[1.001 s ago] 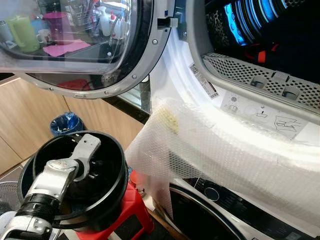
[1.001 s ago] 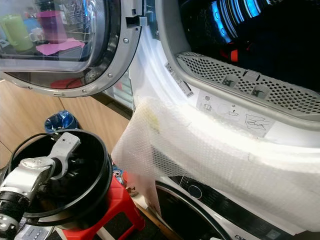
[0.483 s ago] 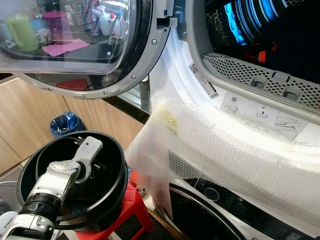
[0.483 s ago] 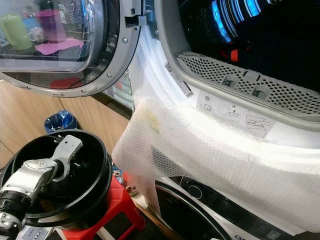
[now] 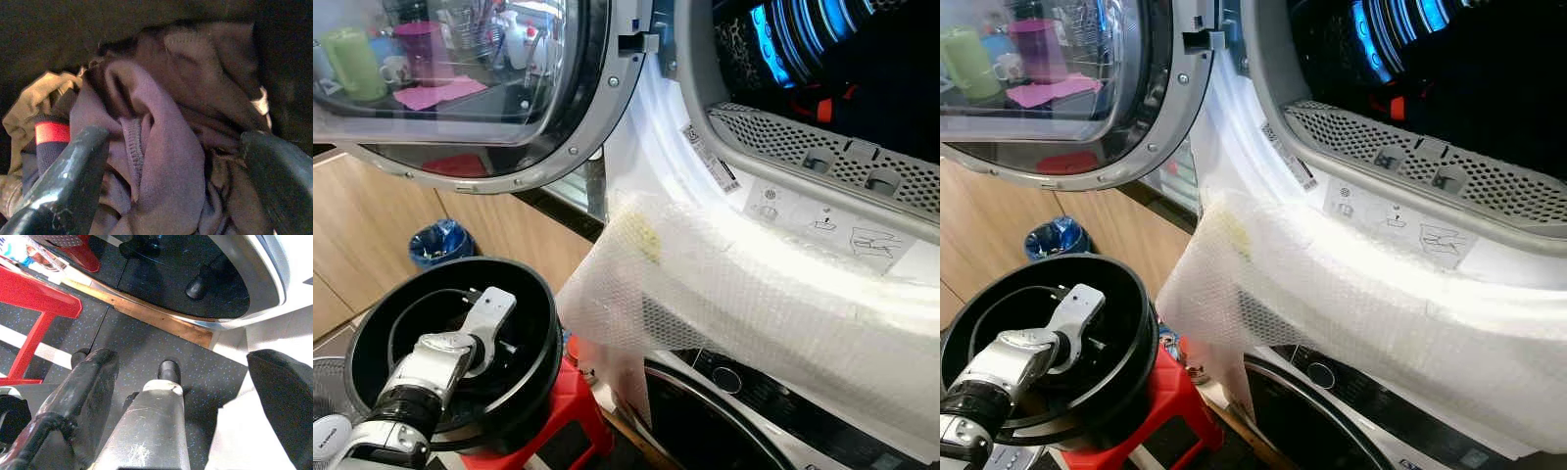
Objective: Clothes washing
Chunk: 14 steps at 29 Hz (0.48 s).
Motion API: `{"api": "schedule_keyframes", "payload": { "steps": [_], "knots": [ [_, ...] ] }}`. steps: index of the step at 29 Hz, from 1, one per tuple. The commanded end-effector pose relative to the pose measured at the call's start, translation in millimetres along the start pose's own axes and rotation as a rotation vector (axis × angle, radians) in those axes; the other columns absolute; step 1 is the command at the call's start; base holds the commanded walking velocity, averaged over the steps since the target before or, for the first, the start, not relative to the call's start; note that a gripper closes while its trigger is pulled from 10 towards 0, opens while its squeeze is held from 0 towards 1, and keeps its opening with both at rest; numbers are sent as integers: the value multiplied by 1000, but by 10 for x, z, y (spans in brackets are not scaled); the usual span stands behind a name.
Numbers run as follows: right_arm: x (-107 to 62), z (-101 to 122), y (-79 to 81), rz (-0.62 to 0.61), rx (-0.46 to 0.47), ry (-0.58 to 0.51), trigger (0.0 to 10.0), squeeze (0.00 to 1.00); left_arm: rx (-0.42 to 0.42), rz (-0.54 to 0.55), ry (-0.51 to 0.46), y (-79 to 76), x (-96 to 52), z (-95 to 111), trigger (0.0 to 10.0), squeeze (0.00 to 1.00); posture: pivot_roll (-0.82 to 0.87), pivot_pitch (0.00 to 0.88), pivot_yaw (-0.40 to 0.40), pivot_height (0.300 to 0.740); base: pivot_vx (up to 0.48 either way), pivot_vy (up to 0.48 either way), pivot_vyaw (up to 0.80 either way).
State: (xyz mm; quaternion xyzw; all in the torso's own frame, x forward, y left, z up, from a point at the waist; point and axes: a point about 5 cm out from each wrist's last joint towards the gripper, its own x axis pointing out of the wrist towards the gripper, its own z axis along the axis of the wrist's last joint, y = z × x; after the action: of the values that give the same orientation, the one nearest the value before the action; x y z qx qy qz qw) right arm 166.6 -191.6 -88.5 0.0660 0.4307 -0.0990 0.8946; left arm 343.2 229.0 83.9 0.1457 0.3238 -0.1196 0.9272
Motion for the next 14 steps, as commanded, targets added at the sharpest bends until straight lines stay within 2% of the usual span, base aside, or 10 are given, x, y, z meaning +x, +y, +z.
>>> {"api": "schedule_keyframes", "payload": {
  "steps": [1, 4, 7, 8, 14],
  "knots": [
    [-21, -78, -26, -6, 7, 22, 10000, 0, -3, -15, 39, -83, 56, -100, 10000, 0, 115, 135, -2, 740, 0, 0, 0],
    [-22, -80, -28, -5, 6, 21, 10000, 0, -2, -18, 72, -132, 86, -187, 10000, 0, 108, 137, -1, 740, 0, 0, 0],
    [-23, -81, -32, -5, 6, 21, 10000, 0, 9, 3, 92, -127, 92, -241, 10000, 0, 105, 137, -1, 740, 0, 0, 0],
    [-24, -82, -40, -7, 7, 21, 10000, 0, 40, 24, 107, -117, 98, -300, 10000, 0, 104, 138, -3, 740, 0, 0, 0],
    [-24, -81, -48, -7, 1, 21, 10000, 0, 55, 47, 135, -151, 128, -421, 10000, 0, 101, 142, -9, 740, 0, 0, 0]
  ]
}}
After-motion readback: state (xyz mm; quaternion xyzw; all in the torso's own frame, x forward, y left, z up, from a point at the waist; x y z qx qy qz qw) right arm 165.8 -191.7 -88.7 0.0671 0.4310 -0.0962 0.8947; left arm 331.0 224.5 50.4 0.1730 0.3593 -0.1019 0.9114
